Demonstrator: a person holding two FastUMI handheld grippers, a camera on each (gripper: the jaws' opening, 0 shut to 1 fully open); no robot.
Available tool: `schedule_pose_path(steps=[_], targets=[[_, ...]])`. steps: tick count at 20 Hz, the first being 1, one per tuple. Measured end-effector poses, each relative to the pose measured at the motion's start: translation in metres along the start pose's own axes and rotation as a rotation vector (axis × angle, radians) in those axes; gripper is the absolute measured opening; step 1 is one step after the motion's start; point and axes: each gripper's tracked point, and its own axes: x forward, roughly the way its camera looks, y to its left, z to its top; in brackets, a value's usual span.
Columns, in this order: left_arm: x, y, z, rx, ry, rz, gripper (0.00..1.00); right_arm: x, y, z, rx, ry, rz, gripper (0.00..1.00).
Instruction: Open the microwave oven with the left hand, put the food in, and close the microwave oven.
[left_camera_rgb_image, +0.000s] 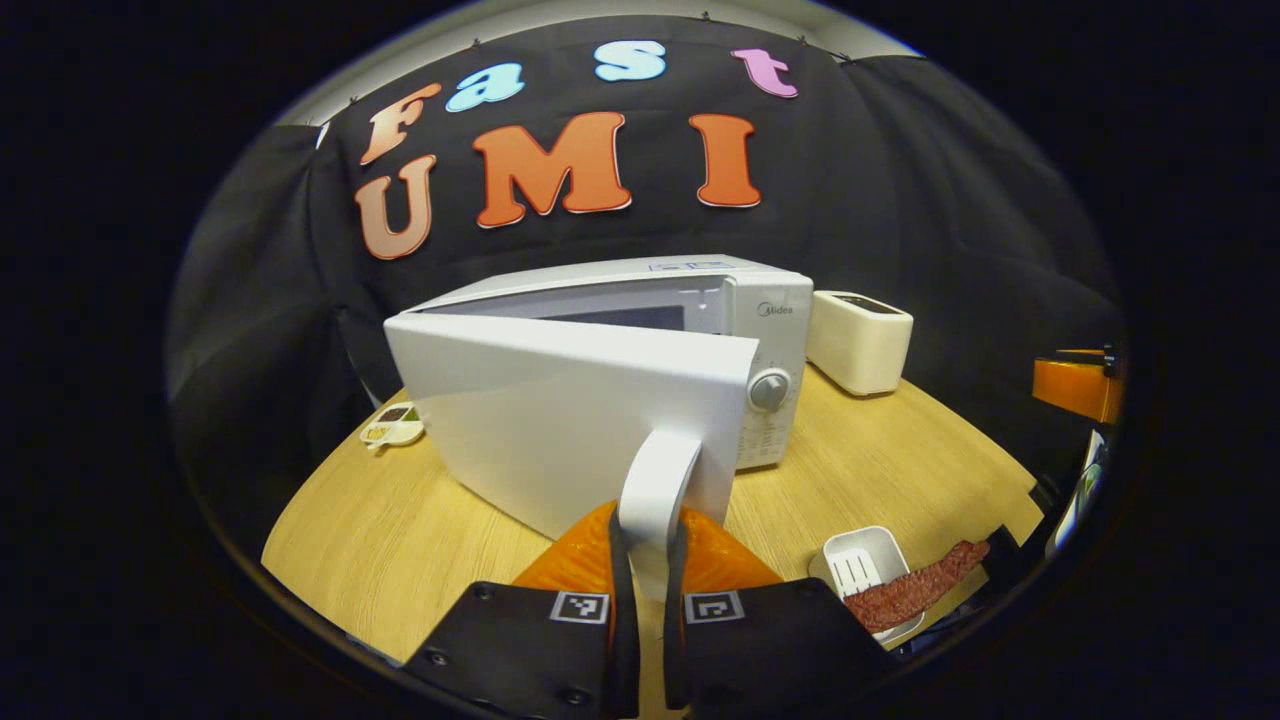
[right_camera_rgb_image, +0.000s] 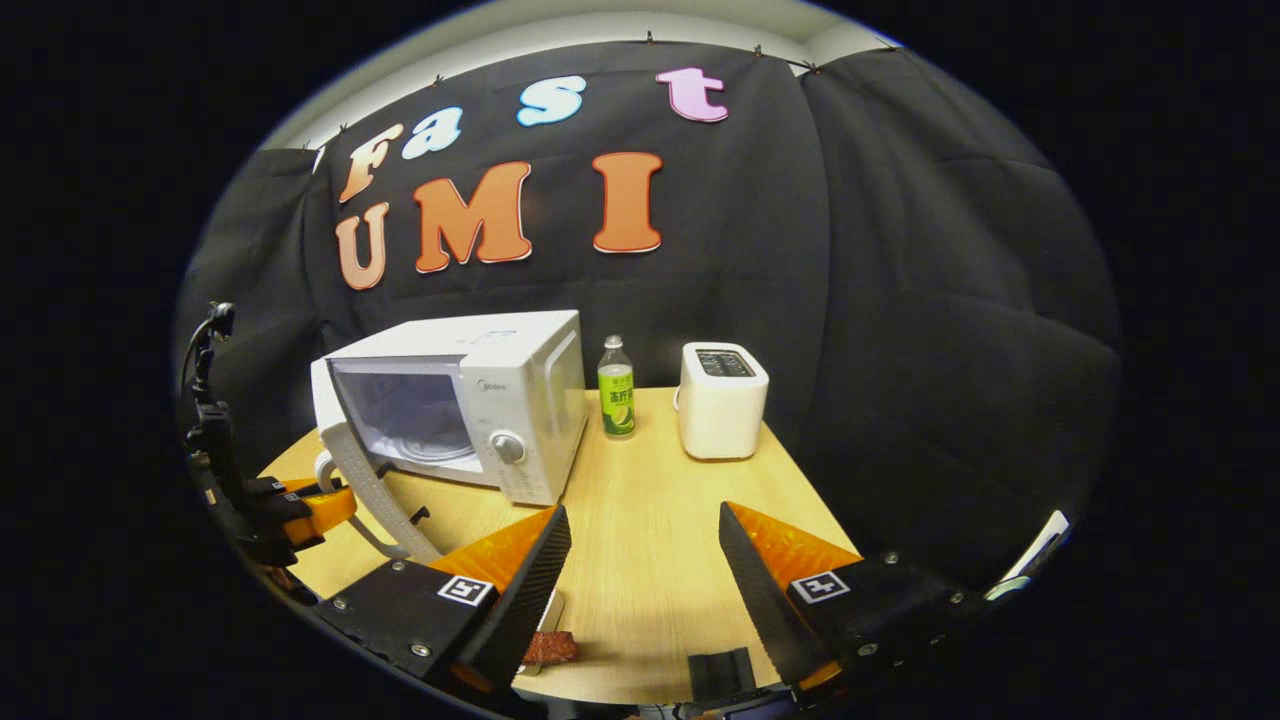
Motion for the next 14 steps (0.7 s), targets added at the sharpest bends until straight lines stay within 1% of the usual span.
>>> schedule_pose_path(steps=[2, 4, 5, 6, 9, 10, 14], targets=[[-0.014, 0.018, -0.009, 0.005, 0.012, 0.042, 0.13, 0.009, 0.010, -0.010, -0.004, 0.030, 0.040, 0.93], [-0.030, 0.037, -0.020, -0.002, 0.025, 0.076, 0.17, 0.015, 0.020, -0.016, -0.005, 0.054, 0.072, 0.93], [-0.038, 0.046, -0.025, 0.000, 0.026, 0.093, 0.20, 0.017, 0.025, -0.018, -0.010, 0.062, 0.082, 0.93], [-0.045, 0.057, -0.029, 0.008, 0.035, 0.110, 0.21, 0.018, 0.028, -0.019, -0.018, 0.069, 0.086, 0.93], [-0.064, 0.095, -0.042, 0.020, 0.049, 0.143, 0.25, 0.020, 0.038, -0.021, -0.032, 0.081, 0.077, 0.93], [-0.068, 0.108, -0.046, 0.018, 0.048, 0.150, 0.25, 0.021, 0.042, -0.022, -0.034, 0.084, 0.069, 0.93], [-0.083, 0.152, -0.059, -0.027, 0.062, 0.117, 0.26, 0.016, 0.058, -0.027, -0.024, 0.110, 0.021, 0.93]])
